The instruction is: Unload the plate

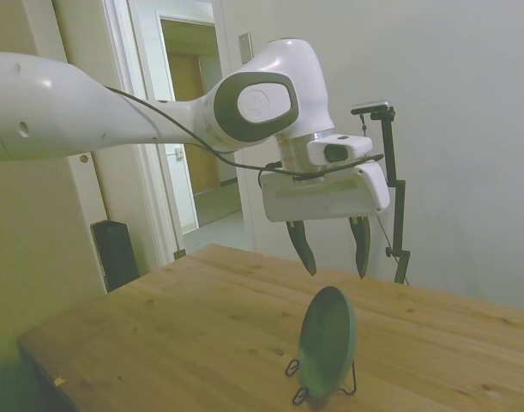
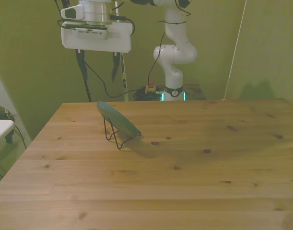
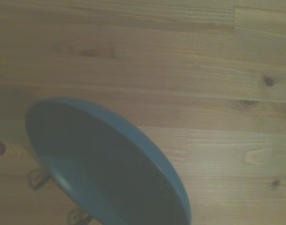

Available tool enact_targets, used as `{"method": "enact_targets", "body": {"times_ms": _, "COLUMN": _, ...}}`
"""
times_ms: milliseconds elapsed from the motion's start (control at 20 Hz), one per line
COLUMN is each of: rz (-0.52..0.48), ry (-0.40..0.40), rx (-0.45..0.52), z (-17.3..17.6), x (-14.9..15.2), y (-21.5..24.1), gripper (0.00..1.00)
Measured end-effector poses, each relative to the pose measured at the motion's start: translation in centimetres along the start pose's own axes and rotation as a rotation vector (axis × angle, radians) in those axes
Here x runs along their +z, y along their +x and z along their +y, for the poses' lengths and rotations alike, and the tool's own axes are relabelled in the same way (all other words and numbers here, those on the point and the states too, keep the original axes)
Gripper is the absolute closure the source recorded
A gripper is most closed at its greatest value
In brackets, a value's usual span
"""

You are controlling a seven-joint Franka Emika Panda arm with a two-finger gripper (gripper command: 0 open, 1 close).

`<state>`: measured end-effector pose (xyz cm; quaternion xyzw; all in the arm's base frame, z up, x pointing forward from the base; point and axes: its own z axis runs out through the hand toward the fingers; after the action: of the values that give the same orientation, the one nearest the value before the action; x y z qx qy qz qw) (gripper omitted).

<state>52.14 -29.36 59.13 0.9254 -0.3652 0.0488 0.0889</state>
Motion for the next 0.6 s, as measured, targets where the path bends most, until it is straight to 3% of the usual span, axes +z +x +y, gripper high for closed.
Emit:
{"method": "enact_targets", "body": {"times_ms": 250, "rz": 0.062, "ry": -0.078, "rx": -0.142, "z": -3.3, "x": 1.5, "y": -0.6, "gripper": 0.0}}
{"method": "enact_targets", "body": {"times_ms": 600, "rz": 0.157, "ry": -0.016, "rx": -0.233, "z": -3.2, "x": 3.3, "y": -3.3, "gripper": 0.0}}
